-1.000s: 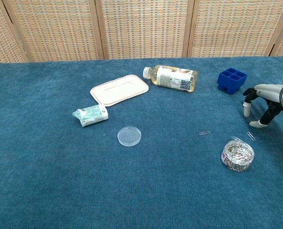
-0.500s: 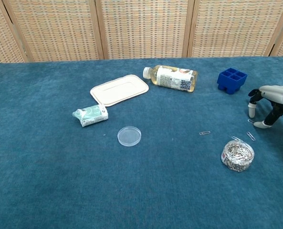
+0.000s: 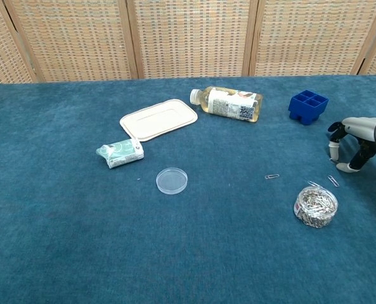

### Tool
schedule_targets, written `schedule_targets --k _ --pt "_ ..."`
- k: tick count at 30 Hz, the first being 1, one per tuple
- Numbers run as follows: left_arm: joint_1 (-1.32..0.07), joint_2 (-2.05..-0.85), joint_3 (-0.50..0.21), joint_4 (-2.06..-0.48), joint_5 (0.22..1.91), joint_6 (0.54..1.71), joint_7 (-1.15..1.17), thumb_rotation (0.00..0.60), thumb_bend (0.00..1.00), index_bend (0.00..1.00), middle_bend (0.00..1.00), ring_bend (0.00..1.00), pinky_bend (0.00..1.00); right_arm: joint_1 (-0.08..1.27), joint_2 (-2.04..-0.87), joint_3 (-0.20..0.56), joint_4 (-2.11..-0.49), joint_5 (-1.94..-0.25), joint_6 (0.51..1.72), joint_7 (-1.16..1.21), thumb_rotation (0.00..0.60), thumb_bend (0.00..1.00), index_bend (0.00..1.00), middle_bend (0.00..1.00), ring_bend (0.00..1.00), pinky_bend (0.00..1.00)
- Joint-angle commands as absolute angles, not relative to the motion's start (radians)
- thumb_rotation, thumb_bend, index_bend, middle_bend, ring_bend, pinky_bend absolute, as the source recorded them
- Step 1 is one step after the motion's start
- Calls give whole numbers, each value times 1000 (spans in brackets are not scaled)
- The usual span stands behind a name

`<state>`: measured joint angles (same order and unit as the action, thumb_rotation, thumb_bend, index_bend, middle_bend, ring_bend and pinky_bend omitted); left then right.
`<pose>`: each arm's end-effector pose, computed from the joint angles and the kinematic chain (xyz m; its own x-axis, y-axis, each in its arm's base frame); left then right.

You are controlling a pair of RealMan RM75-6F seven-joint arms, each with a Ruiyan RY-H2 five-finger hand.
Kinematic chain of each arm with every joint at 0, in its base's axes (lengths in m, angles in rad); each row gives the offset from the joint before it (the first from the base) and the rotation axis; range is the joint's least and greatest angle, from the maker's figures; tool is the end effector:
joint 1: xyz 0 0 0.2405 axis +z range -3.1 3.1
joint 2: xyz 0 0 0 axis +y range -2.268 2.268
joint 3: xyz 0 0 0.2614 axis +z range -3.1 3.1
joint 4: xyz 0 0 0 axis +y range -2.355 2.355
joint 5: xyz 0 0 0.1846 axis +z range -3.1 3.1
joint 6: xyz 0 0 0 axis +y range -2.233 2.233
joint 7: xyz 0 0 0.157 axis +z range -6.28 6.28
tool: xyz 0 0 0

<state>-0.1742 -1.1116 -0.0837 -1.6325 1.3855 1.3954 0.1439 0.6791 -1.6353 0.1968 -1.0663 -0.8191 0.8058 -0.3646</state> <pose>-0.3023 0.2250 0.1840 0.4960 0.0281 0.8679 0.8680 0.0137 -0.4965 -0.2778 -0.3836 0.0116 0.4472 -0.3713 0.8137 -0.8689 0.0353 0.4937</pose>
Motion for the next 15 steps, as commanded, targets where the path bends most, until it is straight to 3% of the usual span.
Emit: schedule_targets --k 1,15 --pt "-175 -1111 -84 -1633 1385 1395 144 600 0 0 0 0 0 680 -1637 198 -1065 -817 804 -366 600 304 565 56 0 0" --pt "-175 -1110 -84 -1632 1385 1394 142 600 0 0 0 0 0 680 -1627 203 -1085 -833 821 -369 600 451 637 74 0 0"
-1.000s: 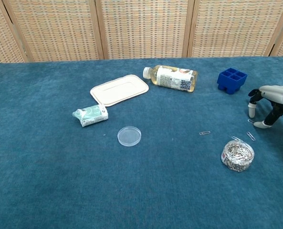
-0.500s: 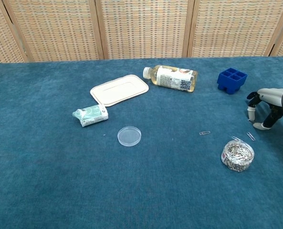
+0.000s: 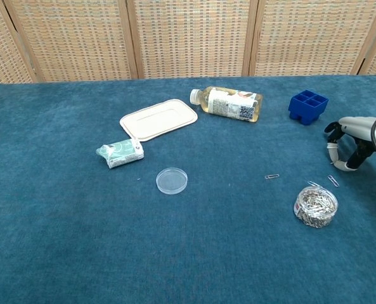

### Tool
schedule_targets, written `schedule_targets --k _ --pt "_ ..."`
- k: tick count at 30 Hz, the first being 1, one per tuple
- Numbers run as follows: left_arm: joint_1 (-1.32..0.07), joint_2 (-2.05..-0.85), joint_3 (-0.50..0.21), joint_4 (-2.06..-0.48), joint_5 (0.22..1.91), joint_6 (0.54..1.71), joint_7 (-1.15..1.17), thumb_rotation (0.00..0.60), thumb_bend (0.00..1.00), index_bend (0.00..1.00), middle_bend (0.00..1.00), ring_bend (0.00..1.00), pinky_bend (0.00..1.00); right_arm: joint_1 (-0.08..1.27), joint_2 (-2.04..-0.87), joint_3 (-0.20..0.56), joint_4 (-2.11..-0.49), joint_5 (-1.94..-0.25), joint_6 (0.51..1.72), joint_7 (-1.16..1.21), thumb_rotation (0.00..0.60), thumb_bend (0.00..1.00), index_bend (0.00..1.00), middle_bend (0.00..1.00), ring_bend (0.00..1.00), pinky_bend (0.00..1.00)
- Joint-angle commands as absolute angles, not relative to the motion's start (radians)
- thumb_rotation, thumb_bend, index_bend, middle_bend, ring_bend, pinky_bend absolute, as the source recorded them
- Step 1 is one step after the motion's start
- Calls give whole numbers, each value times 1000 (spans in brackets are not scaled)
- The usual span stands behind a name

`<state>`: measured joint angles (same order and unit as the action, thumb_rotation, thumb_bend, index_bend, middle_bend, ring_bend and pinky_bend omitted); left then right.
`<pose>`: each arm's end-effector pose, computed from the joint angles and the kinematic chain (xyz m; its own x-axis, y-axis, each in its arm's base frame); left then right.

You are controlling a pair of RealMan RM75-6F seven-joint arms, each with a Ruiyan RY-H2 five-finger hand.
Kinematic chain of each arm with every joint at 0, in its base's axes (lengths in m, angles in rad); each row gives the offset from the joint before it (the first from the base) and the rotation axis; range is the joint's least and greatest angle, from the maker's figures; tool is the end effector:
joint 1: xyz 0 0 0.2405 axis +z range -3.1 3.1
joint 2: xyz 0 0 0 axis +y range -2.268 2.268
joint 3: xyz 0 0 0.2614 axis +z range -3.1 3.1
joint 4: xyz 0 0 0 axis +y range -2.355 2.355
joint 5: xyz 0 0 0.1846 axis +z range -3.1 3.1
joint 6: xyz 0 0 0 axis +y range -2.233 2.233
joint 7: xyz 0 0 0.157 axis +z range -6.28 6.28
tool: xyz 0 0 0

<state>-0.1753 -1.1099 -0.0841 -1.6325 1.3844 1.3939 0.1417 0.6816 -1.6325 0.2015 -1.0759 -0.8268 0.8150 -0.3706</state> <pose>-0.3023 0.2255 0.1845 0.4953 0.0285 0.8683 0.8683 0.0138 -0.4958 -0.2738 -0.3850 0.0128 0.4541 -0.3603 0.8149 -0.8684 0.0256 0.4953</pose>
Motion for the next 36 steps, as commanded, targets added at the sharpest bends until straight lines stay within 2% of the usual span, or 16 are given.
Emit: schedule_targets --k 1,10,20,27,36 --pt "-175 -1110 -84 -1632 1385 1394 142 600 0 0 0 0 0 679 -1624 203 -1089 -835 823 -368 600 453 639 75 0 0" --pt "-173 -1108 -81 -1634 1395 1400 137 600 0 0 0 0 0 651 -1513 190 -1300 -962 902 -335 600 453 641 82 0 0" --pt "-169 -1105 -74 -1642 1412 1410 138 600 0 0 0 0 0 625 -1408 126 -1557 -1158 980 -343 600 453 641 89 0 0" --pt "-168 -1105 -74 -1643 1411 1410 138 600 0 0 0 0 0 619 -1404 71 -1624 -1238 986 -373 600 455 641 89 0 0" --pt "-168 -1103 -74 -1641 1411 1408 132 600 0 0 0 0 0 605 -1423 33 -1606 -1264 994 -405 600 455 641 89 0 0"
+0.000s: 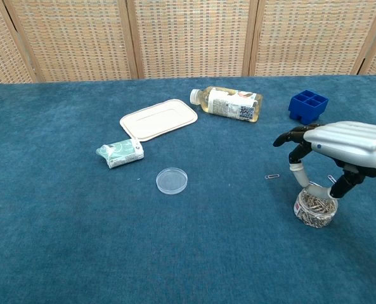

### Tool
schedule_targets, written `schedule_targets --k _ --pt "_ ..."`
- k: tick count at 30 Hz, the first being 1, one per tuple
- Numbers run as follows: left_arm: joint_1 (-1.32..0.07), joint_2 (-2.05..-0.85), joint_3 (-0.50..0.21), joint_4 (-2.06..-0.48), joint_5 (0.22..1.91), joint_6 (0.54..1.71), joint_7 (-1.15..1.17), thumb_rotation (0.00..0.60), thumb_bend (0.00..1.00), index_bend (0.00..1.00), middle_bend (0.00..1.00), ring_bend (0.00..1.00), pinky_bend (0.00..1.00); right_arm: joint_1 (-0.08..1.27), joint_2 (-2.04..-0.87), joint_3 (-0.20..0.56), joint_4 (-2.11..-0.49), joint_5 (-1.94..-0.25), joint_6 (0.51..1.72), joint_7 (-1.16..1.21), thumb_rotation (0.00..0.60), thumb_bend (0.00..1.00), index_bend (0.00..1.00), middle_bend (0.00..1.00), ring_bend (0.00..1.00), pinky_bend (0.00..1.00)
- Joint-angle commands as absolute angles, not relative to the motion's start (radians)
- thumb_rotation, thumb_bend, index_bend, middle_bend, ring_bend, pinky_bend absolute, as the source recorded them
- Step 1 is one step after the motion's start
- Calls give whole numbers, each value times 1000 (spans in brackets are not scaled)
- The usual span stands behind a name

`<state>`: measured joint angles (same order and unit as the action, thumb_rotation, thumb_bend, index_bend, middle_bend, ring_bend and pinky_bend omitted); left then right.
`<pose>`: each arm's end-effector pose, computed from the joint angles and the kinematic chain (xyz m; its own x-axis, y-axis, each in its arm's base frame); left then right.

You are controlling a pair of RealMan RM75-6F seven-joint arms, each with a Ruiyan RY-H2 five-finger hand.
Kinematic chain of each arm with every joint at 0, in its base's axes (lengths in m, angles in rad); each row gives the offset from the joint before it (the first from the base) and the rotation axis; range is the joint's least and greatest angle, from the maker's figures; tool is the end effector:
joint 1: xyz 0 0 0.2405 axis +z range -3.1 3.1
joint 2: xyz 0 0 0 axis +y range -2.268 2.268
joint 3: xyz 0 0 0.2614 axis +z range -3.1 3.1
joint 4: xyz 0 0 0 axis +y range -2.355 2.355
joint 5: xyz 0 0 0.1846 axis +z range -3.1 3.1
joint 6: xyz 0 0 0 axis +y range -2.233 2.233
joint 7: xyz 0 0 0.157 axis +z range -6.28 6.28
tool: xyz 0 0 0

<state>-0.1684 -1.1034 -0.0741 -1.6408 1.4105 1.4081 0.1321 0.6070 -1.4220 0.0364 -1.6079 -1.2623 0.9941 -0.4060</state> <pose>-0.2992 0.2214 0.1848 0.4906 0.0244 0.8710 0.8713 -0.0048 -0.4907 -0.1920 -0.2979 0.0199 0.5804 -0.2891 0.7613 -0.7861 -0.4430 0.4310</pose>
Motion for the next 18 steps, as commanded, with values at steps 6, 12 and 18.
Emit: schedule_targets --k 6,12,18 --pt "-168 -1105 -73 -1642 1412 1409 134 600 0 0 0 0 0 599 -1429 22 -1594 -1272 992 -406 600 455 641 89 0 0" --pt "-169 -1106 -73 -1641 1412 1408 136 600 0 0 0 0 0 596 -1439 22 -1564 -1248 979 -419 600 455 641 89 0 0" --pt "-168 -1106 -73 -1641 1412 1408 136 600 0 0 0 0 0 595 -1434 19 -1565 -1244 971 -426 600 454 641 89 0 0"
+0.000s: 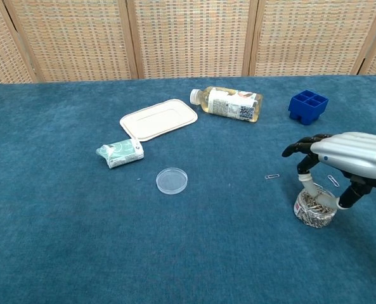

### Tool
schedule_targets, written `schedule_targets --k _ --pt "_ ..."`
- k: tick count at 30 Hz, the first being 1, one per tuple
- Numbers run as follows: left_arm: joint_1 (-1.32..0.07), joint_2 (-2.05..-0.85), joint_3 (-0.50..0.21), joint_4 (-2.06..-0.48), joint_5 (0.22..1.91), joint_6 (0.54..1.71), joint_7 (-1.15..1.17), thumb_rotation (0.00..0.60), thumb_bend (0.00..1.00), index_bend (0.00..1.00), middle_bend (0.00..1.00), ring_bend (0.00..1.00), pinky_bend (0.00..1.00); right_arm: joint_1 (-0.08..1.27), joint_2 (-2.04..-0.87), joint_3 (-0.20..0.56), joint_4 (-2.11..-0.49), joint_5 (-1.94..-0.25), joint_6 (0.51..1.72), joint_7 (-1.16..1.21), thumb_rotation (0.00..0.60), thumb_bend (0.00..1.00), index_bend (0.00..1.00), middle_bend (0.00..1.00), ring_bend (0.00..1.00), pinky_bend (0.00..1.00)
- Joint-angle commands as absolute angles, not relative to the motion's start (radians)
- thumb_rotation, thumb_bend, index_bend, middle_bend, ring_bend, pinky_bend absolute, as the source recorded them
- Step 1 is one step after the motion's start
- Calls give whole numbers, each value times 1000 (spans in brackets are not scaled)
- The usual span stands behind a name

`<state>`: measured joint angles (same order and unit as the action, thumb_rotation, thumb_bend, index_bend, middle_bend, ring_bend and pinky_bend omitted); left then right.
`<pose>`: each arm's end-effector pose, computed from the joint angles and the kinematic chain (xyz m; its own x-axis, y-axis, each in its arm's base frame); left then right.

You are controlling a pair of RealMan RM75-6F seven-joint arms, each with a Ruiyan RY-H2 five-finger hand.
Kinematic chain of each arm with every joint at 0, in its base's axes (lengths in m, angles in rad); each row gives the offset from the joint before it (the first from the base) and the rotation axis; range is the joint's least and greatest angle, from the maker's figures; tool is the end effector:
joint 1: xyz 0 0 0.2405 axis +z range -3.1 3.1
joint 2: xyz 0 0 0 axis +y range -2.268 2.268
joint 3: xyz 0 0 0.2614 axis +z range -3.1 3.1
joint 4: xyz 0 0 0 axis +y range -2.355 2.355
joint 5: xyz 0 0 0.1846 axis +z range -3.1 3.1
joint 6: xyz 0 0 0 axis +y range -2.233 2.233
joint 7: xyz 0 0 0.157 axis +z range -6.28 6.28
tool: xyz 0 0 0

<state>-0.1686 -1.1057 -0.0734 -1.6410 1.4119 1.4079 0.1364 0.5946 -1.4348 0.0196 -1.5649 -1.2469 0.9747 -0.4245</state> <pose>-0.2989 0.2213 0.1838 0.4925 0.0253 0.8699 0.8703 -0.0067 -0.4925 -0.2081 -0.2959 0.0142 0.6131 -0.3111 0.7261 -0.7725 -0.4287 0.4685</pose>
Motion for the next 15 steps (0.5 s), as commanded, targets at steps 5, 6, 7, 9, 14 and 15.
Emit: schedule_targets --k 5,6,7,9,14,15 --pt "-168 -1105 -74 -1641 1412 1409 136 600 0 0 0 0 0 594 -1428 14 -1566 -1243 964 -432 600 451 547 89 0 0" --pt "-168 -1105 -74 -1641 1412 1409 136 600 0 0 0 0 0 593 -1426 13 -1566 -1242 962 -432 600 446 513 90 0 0" --pt "-169 -1105 -74 -1641 1412 1408 135 600 0 0 0 0 0 593 -1425 12 -1567 -1241 961 -432 600 440 487 90 0 0" --pt "-169 -1105 -74 -1641 1411 1407 137 600 0 0 0 0 0 594 -1421 13 -1568 -1241 959 -433 600 430 459 90 0 0" --pt "-169 -1107 -74 -1640 1412 1408 139 600 0 0 0 0 0 593 -1415 17 -1577 -1248 966 -432 600 422 448 89 0 0" --pt "-169 -1107 -74 -1640 1412 1408 139 600 0 0 0 0 0 593 -1415 17 -1578 -1249 967 -431 600 420 447 89 0 0"
